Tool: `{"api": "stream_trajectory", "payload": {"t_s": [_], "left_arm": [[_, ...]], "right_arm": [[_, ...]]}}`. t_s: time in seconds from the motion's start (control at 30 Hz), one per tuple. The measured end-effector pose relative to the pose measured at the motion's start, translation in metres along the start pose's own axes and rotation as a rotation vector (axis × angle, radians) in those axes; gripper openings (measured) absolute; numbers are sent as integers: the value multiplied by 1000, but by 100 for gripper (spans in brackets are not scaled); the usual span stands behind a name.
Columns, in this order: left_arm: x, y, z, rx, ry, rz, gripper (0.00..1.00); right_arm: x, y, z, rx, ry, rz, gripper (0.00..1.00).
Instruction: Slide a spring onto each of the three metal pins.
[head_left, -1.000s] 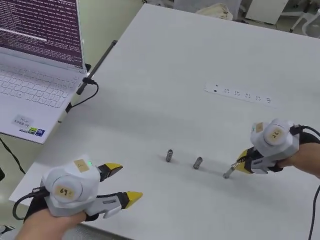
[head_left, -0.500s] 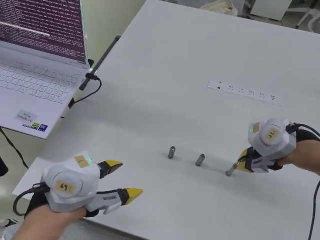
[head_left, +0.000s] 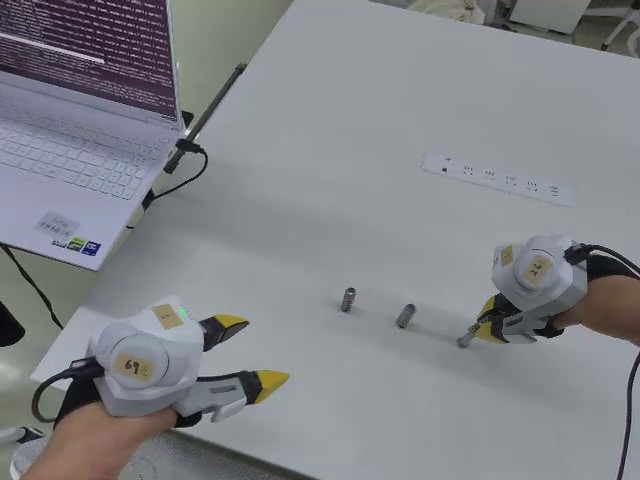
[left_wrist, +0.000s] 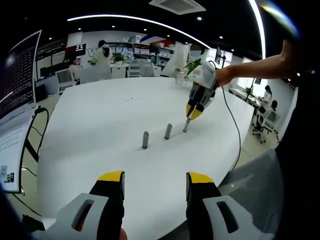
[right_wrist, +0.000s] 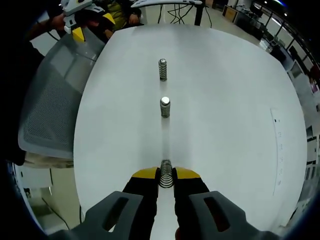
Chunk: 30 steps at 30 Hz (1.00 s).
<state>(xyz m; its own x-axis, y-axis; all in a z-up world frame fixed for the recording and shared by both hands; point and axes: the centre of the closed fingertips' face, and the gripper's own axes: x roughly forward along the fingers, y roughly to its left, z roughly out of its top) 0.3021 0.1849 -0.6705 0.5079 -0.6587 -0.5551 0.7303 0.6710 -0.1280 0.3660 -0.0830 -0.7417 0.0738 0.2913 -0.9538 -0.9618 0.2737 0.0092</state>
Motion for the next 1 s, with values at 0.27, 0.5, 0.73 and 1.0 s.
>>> {"api": "stream_trajectory", "payload": {"t_s": [0.27, 0.5, 0.73, 1.0], "left_arm": [[-1, 2, -4, -8, 5, 4, 44], [-3, 4, -5, -15, 6, 9, 44], [-5, 6, -4, -17, 7, 13, 44], [-6, 9, -2, -17, 5, 18, 44]], "right_arm": [[8, 0, 0, -24, 28, 13, 9], [16, 0, 1, -40, 43, 23, 9], [25, -2, -2, -44, 58, 32, 9], [35, 0, -5, -39, 68, 41, 9]]}}
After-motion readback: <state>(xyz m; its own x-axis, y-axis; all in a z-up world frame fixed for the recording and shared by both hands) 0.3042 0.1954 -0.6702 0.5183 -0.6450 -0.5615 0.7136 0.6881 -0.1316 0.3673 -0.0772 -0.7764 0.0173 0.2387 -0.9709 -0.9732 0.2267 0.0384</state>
